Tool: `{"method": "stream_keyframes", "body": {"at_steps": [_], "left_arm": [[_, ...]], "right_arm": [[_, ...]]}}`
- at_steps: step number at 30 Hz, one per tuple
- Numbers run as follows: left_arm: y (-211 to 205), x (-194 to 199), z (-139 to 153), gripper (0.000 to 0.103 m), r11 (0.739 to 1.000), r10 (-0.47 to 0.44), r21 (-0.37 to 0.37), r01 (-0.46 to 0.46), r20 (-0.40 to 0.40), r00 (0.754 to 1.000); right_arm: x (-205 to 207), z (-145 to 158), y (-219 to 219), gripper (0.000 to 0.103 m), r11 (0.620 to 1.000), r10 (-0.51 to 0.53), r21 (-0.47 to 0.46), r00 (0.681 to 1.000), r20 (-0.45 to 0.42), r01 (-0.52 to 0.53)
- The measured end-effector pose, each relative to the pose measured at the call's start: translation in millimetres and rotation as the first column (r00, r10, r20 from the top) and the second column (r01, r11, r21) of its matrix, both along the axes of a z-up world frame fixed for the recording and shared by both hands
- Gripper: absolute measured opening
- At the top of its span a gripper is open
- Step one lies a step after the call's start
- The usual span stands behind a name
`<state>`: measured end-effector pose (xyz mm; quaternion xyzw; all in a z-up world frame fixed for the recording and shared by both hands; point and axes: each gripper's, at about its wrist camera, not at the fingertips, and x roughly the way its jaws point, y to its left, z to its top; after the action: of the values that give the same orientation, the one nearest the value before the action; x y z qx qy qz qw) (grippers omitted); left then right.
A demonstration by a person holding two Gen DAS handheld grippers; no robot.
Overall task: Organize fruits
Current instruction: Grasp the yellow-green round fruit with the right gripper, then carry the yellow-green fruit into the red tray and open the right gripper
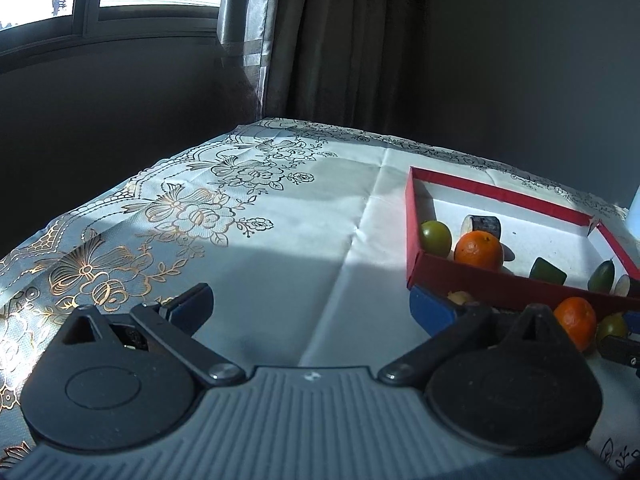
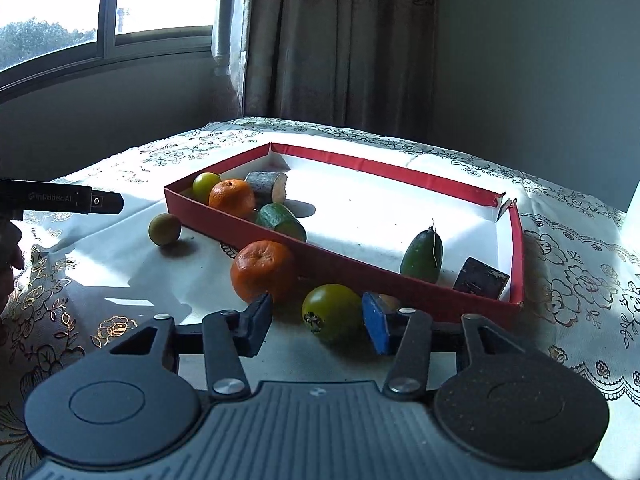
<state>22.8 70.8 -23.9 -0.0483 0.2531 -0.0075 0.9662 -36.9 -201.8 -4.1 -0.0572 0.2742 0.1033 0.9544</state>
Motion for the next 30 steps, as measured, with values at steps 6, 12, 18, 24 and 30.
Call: {"method": "stream_keyframes", "body": {"at_steps": [6, 12, 18, 24, 30], "left_arm": [[1, 0, -1, 0.103, 1.000, 0.003, -0.004, -0.003, -0.004, 1.000], [1, 0, -1, 0.103, 1.000, 0.005, -0.007, -0.005, -0.005, 1.000], [2, 1, -1, 0.103, 1.000, 0.007, -0.015, -0.007, -0.008, 1.000], [2, 1, -2, 0.103, 1.000, 0.007, -0.014, -0.007, -0.009, 1.000], [2, 1, -2, 0.103, 1.000, 0.008, -0.013, -0.008, -0.009, 1.000]], "right_arm": [[2, -2, 12, 0.048, 0.996, 0.001, -0.093, 1.000, 0.005, 0.000], [1, -4, 18, 0.033, 0.985, -0.027, -0.170, 0.999, 0.024, 0.031], [0, -3, 16, 0.032, 0.987, -0.039, -0.153, 0.999, 0.036, 0.044], [-8, 9, 7, 0.032, 0.995, -0.055, -0.084, 0.995, 0.080, 0.062], [-5, 35, 4, 0.032, 0.996, -0.071, -0.043, 0.982, 0.176, 0.080]]}}
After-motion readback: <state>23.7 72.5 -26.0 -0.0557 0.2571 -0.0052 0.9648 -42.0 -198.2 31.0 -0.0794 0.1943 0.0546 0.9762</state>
